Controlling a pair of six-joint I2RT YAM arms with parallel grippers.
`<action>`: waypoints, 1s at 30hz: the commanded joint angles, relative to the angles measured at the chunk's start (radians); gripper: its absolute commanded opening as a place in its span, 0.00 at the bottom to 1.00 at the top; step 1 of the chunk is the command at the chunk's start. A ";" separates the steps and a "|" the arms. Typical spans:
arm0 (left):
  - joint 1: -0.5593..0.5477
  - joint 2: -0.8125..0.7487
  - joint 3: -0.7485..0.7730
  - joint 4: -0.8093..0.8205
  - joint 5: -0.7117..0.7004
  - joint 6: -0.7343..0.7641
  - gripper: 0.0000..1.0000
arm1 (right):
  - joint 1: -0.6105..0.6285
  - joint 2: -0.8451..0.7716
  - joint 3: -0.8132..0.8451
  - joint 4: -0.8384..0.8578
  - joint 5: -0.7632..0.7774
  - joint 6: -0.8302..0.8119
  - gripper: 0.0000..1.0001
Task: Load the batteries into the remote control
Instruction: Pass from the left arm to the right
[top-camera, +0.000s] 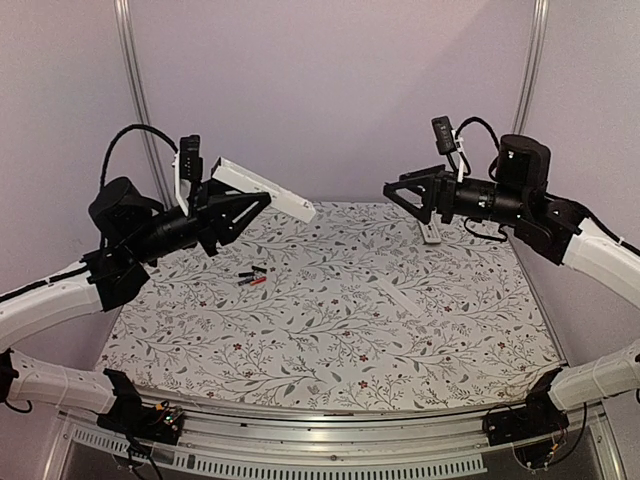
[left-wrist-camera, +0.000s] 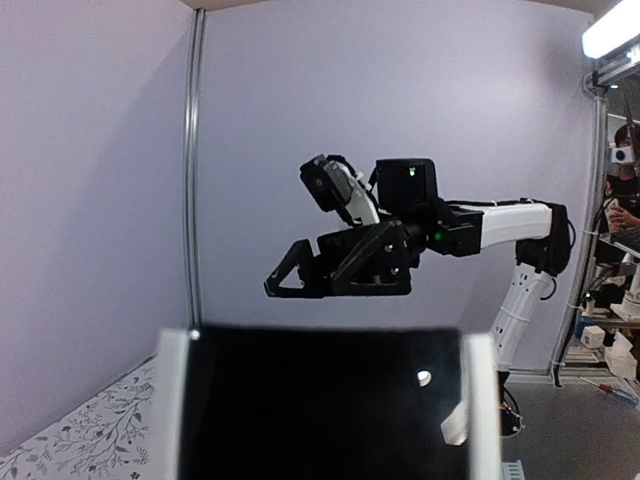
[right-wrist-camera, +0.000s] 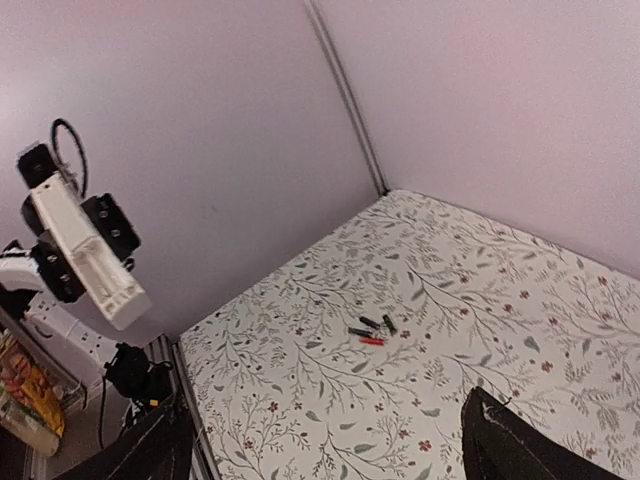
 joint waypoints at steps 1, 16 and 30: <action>-0.061 0.011 0.016 -0.009 0.084 0.139 0.00 | 0.194 -0.015 0.027 0.168 -0.202 -0.296 0.92; -0.143 0.060 0.055 -0.098 0.132 0.257 0.00 | 0.454 0.246 0.259 0.006 -0.104 -0.601 0.80; -0.148 0.042 0.046 -0.129 0.164 0.260 0.00 | 0.454 0.263 0.249 -0.016 -0.062 -0.583 0.25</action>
